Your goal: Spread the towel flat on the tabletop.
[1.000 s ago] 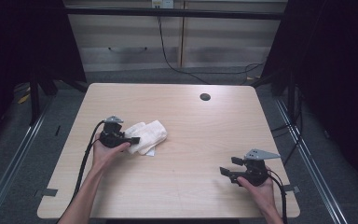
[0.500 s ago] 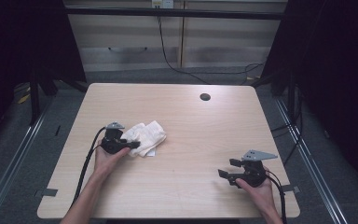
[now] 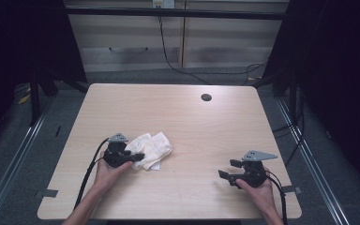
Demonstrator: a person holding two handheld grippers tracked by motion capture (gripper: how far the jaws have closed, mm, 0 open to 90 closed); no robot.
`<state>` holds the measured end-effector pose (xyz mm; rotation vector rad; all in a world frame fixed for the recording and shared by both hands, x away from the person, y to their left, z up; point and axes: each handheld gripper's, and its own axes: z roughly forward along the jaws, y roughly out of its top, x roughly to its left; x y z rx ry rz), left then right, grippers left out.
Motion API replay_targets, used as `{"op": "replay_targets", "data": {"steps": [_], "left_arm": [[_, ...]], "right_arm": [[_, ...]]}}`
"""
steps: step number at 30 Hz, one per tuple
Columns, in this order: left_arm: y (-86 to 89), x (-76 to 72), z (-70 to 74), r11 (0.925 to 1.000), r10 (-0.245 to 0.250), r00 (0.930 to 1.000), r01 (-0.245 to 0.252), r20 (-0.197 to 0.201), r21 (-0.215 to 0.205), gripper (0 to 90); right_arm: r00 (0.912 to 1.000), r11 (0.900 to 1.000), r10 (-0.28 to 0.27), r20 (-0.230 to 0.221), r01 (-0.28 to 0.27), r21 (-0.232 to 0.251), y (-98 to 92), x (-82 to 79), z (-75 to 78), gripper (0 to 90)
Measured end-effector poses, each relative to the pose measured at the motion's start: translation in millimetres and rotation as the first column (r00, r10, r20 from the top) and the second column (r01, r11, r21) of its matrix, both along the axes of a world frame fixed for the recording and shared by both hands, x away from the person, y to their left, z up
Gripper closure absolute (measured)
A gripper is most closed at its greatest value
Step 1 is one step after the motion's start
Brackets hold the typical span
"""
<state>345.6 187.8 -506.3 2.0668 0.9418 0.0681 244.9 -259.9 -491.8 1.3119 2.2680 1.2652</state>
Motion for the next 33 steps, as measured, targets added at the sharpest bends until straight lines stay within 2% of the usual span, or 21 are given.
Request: {"op": "replay_targets", "data": {"steps": [2,6,10,12,14,18,21,25,27,30,33], "left_arm": [[-1.7,-4.4,-0.3,0.9999,0.011,0.9999,-0.011,-0.001,-0.005,74.8],[-6.1,-16.6,0.8,0.9999,-0.014,0.9999,0.014,-0.009,-0.002,74.9],[-7.7,-28.6,0.4,0.9999,0.008,0.9999,-0.008,-0.011,-0.011,74.9],[-8.9,-33.6,0.9,1.0000,0.002,0.9999,-0.002,-0.016,-0.010,74.9],[-12.6,-43.7,3.8,0.9998,-0.011,0.9996,0.012,-0.028,0.013,74.9],[-18.1,-52.7,4.8,0.9996,-0.025,0.9988,0.025,-0.043,0.010,74.7],[-21.9,-53.7,4.4,0.9996,-0.028,0.9982,0.028,-0.052,-0.002,74.2],[-27.5,-55.3,2.6,0.9995,-0.027,0.9989,0.027,-0.039,-0.016,73.3],[-28.7,-54.0,3.5,0.9994,-0.035,0.9984,0.034,-0.045,-0.009,72.8],[-26.5,-49.8,2.4,0.9984,-0.045,0.9964,0.042,-0.072,-0.037,72.6],[-25.5,-49.5,2.3,0.9976,-0.057,0.9962,0.054,-0.066,-0.044,70.1]], "right_arm": [[1.0000,1.000,-0.003,0.002,0.003,0.010,-0.4,0.6,-0.5,28.3],[1.0000,1.000,0.000,-0.004,0.000,0.010,0.9,2.3,-1.5,28.4],[1.0000,1.000,0.005,0.003,-0.005,0.014,3.1,1.1,0.1,29.4],[1.0000,1.000,0.008,0.001,-0.008,0.015,3.7,1.0,0.4,29.4],[0.9997,1.000,0.022,0.009,-0.022,0.011,6.9,1.8,3.1,29.9],[0.9989,0.999,0.038,0.026,-0.039,0.025,15.1,4.2,12.3,31.8],[0.9970,0.997,0.065,0.043,-0.066,0.031,25.9,13.4,21.2,34.4],[0.9905,0.992,0.121,0.066,-0.123,0.027,48.3,32.1,32.9,35.8],[0.9866,0.988,0.147,0.071,-0.149,0.029,59.2,35.8,31.8,38.7],[0.9834,0.984,0.167,0.070,-0.171,0.047,71.0,37.7,22.0,45.1],[0.9763,0.978,0.209,0.058,-0.208,-0.020,81.3,37.3,15.3,49.0]]}}
